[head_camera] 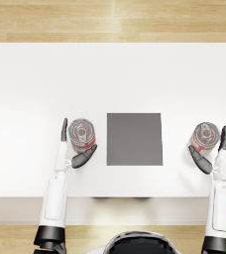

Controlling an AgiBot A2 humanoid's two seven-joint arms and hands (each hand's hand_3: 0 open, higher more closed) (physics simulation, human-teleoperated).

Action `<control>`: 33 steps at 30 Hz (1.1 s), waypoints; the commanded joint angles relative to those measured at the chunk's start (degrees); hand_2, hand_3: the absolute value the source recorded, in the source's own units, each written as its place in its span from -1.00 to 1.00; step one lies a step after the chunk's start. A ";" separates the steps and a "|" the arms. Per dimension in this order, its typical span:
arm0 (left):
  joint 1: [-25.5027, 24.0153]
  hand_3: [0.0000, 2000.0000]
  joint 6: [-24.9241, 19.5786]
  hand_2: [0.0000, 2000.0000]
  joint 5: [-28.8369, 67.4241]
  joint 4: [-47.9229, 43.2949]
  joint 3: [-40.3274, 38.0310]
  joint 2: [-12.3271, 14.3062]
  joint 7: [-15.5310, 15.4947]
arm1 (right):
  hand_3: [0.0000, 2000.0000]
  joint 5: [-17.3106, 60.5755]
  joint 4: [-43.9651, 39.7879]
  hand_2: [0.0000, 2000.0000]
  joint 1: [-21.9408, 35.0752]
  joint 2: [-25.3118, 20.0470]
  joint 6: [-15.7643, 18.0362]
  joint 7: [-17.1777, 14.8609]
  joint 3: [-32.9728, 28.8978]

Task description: Pick up the red can on the left and place it in the middle, then pick up the red can on the right and place it on top of the can in the middle

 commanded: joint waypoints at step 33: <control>7.54 0.52 -1.49 1.00 0.01 -2.03 5.41 5.70 -0.27 | 0.52 0.02 0.40 1.00 9.05 -3.12 1.83 0.30 4.35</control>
